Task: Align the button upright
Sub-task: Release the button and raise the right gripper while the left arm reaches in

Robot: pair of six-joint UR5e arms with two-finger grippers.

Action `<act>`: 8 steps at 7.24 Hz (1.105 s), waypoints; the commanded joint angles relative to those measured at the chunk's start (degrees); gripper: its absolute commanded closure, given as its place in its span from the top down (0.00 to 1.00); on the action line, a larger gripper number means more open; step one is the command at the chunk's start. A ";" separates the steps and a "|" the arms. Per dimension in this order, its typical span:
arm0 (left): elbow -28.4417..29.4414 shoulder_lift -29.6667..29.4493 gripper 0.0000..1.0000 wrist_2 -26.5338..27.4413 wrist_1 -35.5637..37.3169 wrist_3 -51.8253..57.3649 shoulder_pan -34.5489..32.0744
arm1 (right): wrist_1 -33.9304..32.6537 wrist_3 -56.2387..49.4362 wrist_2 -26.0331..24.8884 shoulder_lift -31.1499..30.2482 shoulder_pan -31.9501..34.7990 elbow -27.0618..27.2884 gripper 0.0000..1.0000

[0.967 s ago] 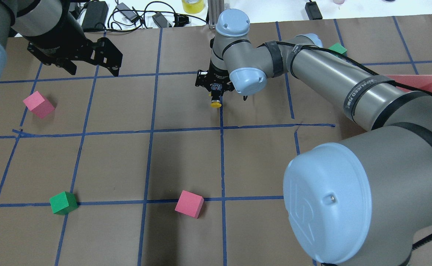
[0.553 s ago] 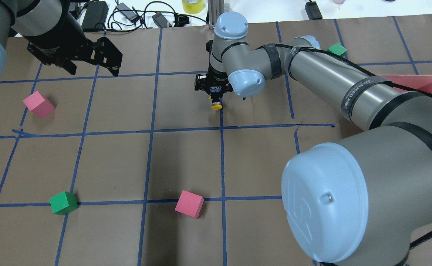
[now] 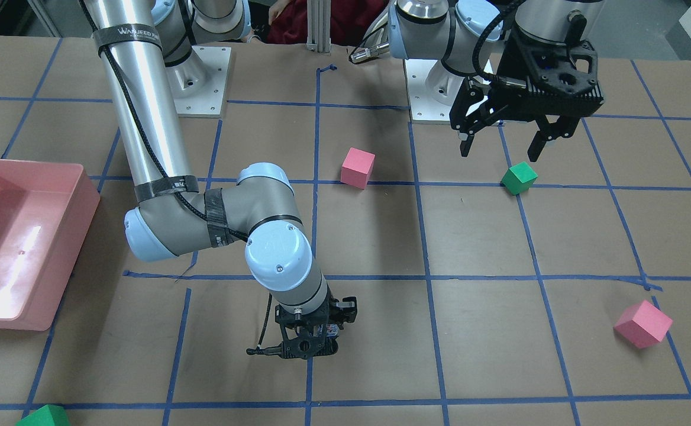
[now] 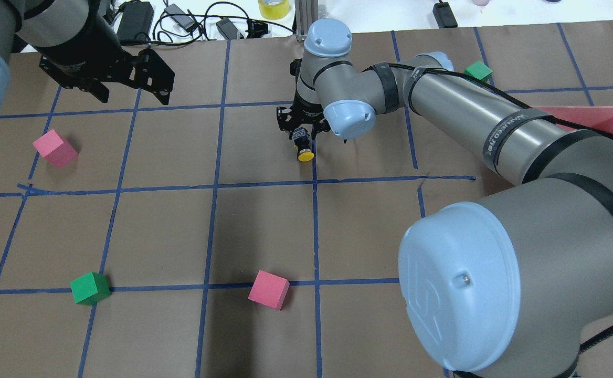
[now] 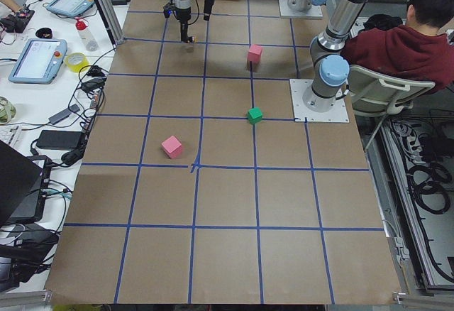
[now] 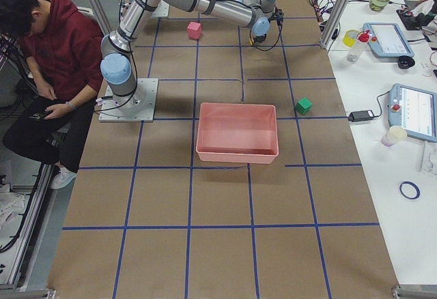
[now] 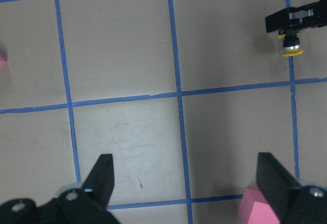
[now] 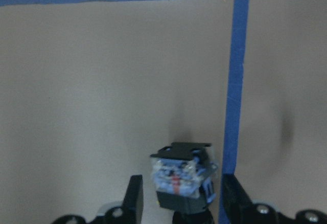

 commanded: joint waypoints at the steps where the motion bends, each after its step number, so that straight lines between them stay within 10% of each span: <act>1: -0.54 -1.07 1.00 0.00 4.46 -0.42 -0.36 | 0.06 0.20 1.49 -0.08 0.00 0.00 0.93; 4: -5.08 -3.10 1.00 -1.48 5.95 -3.92 -1.75 | 2.95 -9.22 -5.75 -6.57 -0.52 4.80 1.00; 8: -20.90 -8.35 1.00 -6.24 33.57 -6.57 -6.42 | 23.37 -18.56 -9.48 -21.06 -12.00 10.73 1.00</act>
